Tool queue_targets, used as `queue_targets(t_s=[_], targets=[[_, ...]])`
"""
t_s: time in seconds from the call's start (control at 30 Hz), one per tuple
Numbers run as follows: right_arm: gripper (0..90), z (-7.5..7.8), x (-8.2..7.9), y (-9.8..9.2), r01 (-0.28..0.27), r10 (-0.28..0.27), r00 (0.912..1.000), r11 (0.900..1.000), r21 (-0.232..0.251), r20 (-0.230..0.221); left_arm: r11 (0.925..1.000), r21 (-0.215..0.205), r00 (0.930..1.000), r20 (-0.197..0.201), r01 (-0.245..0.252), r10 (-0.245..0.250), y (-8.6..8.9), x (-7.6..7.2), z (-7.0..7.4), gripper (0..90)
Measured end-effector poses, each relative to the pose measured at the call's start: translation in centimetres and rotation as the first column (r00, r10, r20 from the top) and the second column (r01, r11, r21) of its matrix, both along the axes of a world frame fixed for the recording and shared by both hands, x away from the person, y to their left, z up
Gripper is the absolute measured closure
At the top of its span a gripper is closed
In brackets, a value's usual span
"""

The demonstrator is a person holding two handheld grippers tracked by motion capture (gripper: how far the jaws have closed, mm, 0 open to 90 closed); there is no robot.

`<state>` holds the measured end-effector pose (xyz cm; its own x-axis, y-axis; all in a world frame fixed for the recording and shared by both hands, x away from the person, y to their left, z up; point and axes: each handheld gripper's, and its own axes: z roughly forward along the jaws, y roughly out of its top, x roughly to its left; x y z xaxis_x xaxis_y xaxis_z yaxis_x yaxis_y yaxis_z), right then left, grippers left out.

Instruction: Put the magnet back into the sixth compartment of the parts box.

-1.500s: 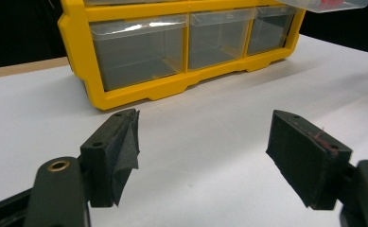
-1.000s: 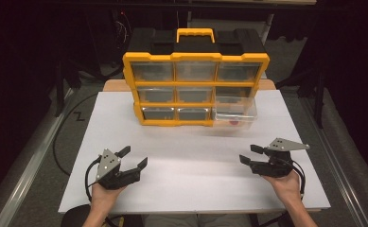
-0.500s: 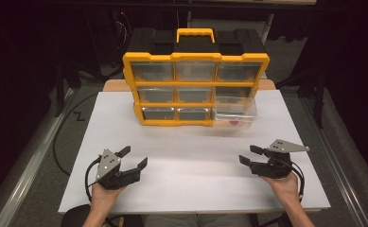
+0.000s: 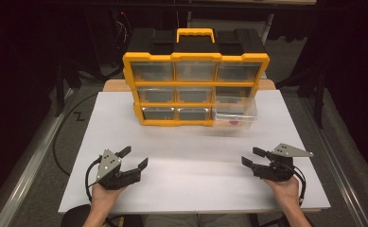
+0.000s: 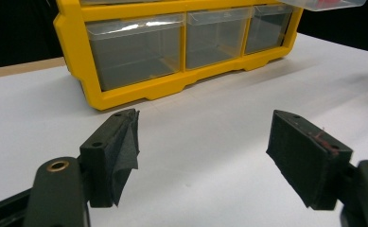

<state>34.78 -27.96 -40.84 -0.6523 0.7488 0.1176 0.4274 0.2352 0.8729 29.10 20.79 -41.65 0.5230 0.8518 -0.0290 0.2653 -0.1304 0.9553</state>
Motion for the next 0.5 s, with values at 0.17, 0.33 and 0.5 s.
queue_targets(t_s=[0.17,0.33,0.5], targets=[[34.6,-0.29,-0.11,-0.12,0.005,-0.004,1.0,1.0,-0.004,0.004,1.0,-0.002,1.0,-0.002,0.0,0.0,0.01,0.05,-0.02,25.8],[33.1,-0.46,-0.27,-0.13,0.002,-0.002,1.0,1.0,-0.001,0.005,1.0,0.004,1.0,-0.003,0.001,0.0,-0.07,0.06,-0.04,25.8],[32.4,-0.6,-0.25,-0.31,0.006,-0.006,1.0,1.0,0.026,0.001,1.0,0.005,1.0,-0.003,-0.001,0.001,-0.07,0.11,-0.07,25.8]])
